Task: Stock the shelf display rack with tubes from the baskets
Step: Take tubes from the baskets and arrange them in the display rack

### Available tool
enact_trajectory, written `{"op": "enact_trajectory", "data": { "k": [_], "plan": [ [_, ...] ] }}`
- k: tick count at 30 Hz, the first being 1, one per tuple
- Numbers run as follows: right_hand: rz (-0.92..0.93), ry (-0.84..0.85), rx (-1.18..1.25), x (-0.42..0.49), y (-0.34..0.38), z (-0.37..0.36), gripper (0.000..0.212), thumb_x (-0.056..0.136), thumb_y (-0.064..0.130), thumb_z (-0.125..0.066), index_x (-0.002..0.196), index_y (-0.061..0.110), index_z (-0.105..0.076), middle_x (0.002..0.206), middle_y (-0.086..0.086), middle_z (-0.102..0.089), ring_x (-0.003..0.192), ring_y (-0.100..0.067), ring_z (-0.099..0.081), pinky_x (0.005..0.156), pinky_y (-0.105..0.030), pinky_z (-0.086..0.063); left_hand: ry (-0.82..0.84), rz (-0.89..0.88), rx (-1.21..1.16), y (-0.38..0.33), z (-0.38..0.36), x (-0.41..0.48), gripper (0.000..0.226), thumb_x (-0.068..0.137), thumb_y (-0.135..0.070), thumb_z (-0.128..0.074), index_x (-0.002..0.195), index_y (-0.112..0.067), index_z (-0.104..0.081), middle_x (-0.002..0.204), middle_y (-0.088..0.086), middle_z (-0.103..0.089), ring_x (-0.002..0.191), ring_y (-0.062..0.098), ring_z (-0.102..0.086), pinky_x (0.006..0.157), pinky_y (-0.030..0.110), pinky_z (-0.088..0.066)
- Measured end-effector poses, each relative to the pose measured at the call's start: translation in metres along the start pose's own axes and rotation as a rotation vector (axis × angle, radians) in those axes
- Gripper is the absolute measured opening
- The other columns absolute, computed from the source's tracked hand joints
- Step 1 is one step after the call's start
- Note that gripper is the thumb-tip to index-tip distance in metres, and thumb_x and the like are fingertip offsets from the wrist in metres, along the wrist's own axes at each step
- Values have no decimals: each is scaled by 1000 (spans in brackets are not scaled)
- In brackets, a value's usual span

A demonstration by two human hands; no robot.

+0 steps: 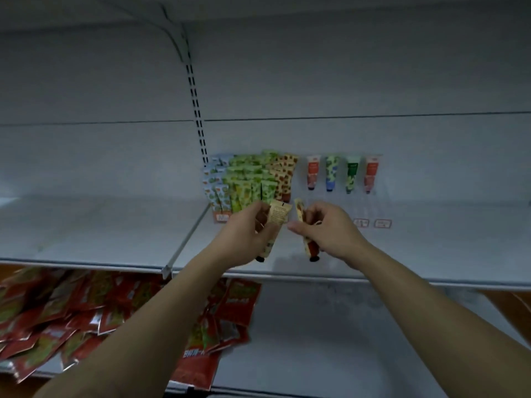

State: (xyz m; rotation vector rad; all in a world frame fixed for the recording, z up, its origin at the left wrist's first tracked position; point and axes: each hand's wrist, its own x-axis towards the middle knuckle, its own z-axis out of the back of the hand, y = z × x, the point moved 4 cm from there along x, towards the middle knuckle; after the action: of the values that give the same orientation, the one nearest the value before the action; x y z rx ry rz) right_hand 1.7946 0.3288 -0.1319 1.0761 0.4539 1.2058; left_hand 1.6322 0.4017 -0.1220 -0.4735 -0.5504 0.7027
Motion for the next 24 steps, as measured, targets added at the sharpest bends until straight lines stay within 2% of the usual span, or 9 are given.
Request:
{"op": "enact_trajectory", "data": {
  "k": [5,8,10,12,15,17,19,22,24],
  "plan": [
    [48,-107,4,46,-4,14,21,89,26,-66,78,20,-48,85,-9,-60,57,-19,-55,52,-31,-47,-66,31,-8,3,12,41,17,87,-25,-66,91,-19,-50,84,-1,-61,78,19,-60,66,36,-49],
    [97,-215,29,74,-10,20,31,82,23,-73,97,22,-46,88,-9,-57,73,-27,-59,65,-41,-52,-90,-11,-71,5,17,63,21,87,-21,-66,98,-24,-48,85,-7,-63,67,9,-60,51,20,-47],
    [125,-249,-11,93,-12,21,39,83,23,-73,112,19,-48,83,-4,-55,83,-28,-60,75,-42,-52,-122,-32,-79,7,20,76,26,89,-25,-65,104,-33,-45,86,-10,-62,66,7,-58,52,21,-44],
    [148,-257,-47,113,-17,19,20,85,25,-71,95,14,-57,77,0,-58,81,-29,-64,77,-47,-54,-155,-67,-27,8,21,88,22,90,-30,-62,104,-33,-46,82,-12,-58,68,11,-58,55,23,-42],
    [107,-292,-32,135,-33,10,22,83,25,-73,77,8,-61,74,-13,-66,73,-30,-66,69,-52,-54,-141,-111,100,14,18,103,19,91,-34,-61,102,-27,-46,81,-12,-54,74,12,-54,58,27,-39],
    [83,-302,-56,141,-42,1,29,81,26,-74,79,-1,-63,74,-21,-64,71,-33,-63,67,-42,-53,-149,-144,132,20,15,111,20,88,-34,-65,96,-29,-48,87,-11,-53,86,15,-54,68,28,-38],
    [70,-290,-103,143,-47,-8,34,80,23,-75,76,-8,-60,71,-27,-60,65,-34,-58,57,-31,-42,-182,-184,181,23,11,116,19,83,-35,-71,92,-30,-54,83,-17,-48,94,16,-50,79,30,-36],
    [49,-303,-103,148,-51,-9,37,78,17,-76,56,8,-48,53,-13,-49,53,-24,-50,51,-33,-40,-216,-225,254,24,4,120,19,79,-35,-74,93,-26,-65,79,-22,-40,96,14,-45,84,28,-26],
    [61,-283,-181,150,-50,-9,42,80,18,-75,53,16,-43,50,0,-39,49,-14,-39,45,-23,-30,-232,-246,263,24,2,120,20,82,-33,-73,99,-24,-66,80,-28,-37,99,15,-44,82,26,-22]
  ]
}}
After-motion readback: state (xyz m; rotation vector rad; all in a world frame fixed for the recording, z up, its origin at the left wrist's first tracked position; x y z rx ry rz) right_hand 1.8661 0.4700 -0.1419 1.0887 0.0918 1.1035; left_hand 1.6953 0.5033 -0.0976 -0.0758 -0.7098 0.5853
